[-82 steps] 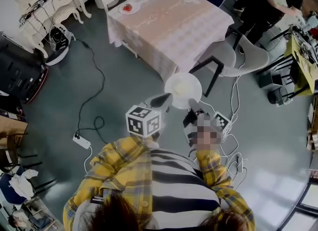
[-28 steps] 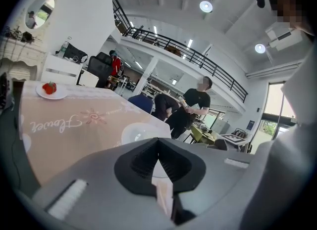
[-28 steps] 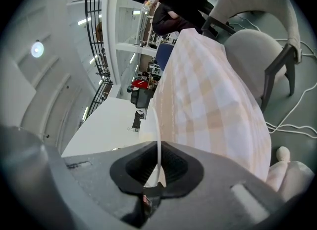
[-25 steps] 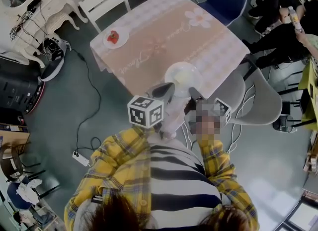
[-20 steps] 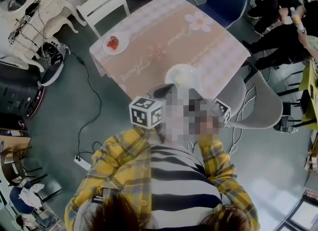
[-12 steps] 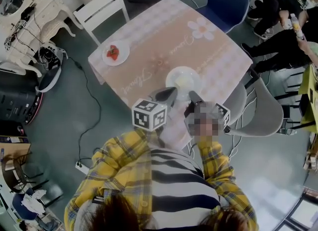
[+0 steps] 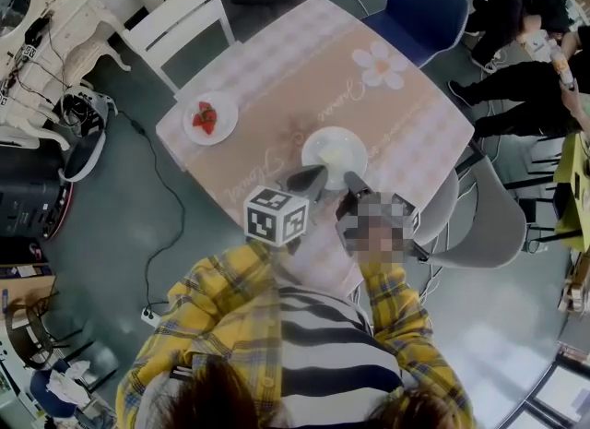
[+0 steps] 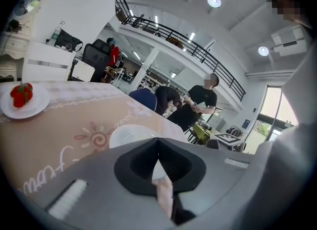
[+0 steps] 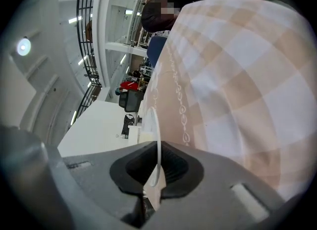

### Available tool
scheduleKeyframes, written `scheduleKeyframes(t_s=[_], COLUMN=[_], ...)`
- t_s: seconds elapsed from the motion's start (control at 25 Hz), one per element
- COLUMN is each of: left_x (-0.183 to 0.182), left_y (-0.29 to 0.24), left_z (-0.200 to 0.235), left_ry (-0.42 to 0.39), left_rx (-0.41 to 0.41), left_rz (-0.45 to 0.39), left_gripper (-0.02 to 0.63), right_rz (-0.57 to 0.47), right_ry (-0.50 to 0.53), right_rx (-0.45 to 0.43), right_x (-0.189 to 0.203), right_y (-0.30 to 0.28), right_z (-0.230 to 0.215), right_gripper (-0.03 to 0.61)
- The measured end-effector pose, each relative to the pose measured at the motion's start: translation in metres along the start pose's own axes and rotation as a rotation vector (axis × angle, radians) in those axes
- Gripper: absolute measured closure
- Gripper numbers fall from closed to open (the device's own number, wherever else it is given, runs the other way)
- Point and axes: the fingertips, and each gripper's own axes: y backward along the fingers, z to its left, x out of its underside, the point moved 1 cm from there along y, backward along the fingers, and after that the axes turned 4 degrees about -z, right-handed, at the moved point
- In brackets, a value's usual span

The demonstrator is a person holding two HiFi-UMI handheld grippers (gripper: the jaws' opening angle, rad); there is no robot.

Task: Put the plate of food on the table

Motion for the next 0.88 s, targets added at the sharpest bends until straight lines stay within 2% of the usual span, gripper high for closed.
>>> scheduleKeyframes(t_s=[0.24,0.88], left_x=[-0.002,0.006], left_y=[-0.014,-0.024], left_z=[0.015,0.017], left_ry=[0.014,0.026], left_rx=[0.001,-0.005], left_rz=[0.021,0.054], left_gripper=[0.614,0.614], right_rz=[0.006,-0.009], right_ry=[-0.001,-0.017], right_rx=[0.041,0.099], right_x=[-0.001,-0.006], right_y=[-0.018,-0.025], right_z=[-0.008,-0.016], right_gripper=[0.569,0.566])
